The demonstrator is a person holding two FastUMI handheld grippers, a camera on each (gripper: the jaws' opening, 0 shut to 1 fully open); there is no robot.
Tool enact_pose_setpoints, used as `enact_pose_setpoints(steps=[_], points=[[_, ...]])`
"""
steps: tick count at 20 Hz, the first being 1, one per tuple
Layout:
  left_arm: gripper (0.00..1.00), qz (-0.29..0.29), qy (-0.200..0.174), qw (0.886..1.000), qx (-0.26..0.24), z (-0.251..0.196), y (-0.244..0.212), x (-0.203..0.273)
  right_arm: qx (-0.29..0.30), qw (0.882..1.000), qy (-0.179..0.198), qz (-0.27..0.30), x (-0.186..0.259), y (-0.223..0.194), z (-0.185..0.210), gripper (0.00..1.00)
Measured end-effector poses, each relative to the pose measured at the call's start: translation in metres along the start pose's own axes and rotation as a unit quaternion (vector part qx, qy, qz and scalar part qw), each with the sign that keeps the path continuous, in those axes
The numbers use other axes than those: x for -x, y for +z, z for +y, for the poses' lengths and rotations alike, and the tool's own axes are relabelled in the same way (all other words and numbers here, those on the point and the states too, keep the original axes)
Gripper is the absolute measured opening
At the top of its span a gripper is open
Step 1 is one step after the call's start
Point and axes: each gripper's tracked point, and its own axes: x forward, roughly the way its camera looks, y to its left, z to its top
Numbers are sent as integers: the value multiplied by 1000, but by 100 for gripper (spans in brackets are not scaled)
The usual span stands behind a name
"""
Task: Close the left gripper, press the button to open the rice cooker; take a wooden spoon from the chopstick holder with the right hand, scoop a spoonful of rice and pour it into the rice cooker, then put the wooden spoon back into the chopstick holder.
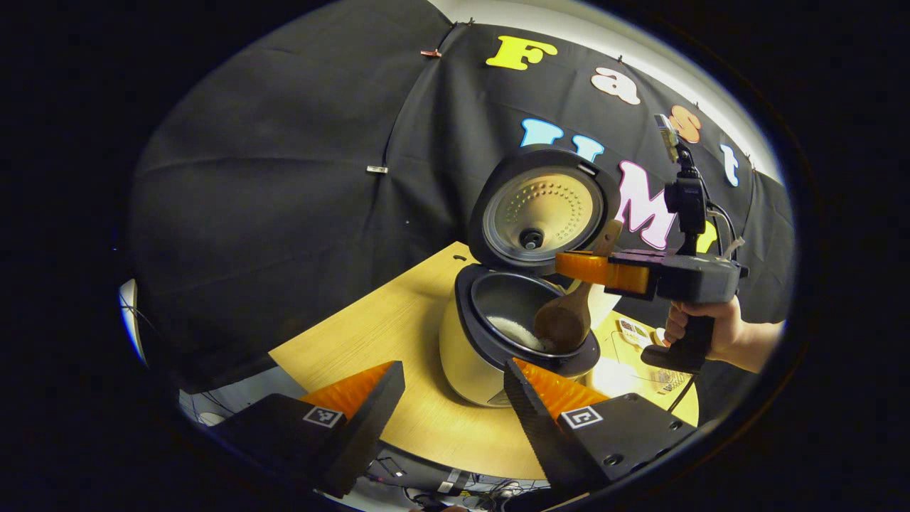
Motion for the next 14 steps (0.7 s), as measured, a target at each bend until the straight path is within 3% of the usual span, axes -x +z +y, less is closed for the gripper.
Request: enact_pose_setpoints(steps=[3,7,9,10,14], points=[[95,-4,4,1000,0,-2,0,-1,30,999,18,2,1,-8,10,18],[95,-6,5,1000,-11,-8,-1,-3,-7,1000,3,-4,4,-4,-2,18],[95,-6,2,1000,-12,-14,-1,-1,-49,999,-14,-16,11,7,-17,14],[95,-7,1,1000,-13,-18,1,-1,-72,997,-24,-24,17,13,-26,18],[95,-10,-8,1000,-22,-38,4,-2,-128,986,-91,-61,59,29,-81,18]])
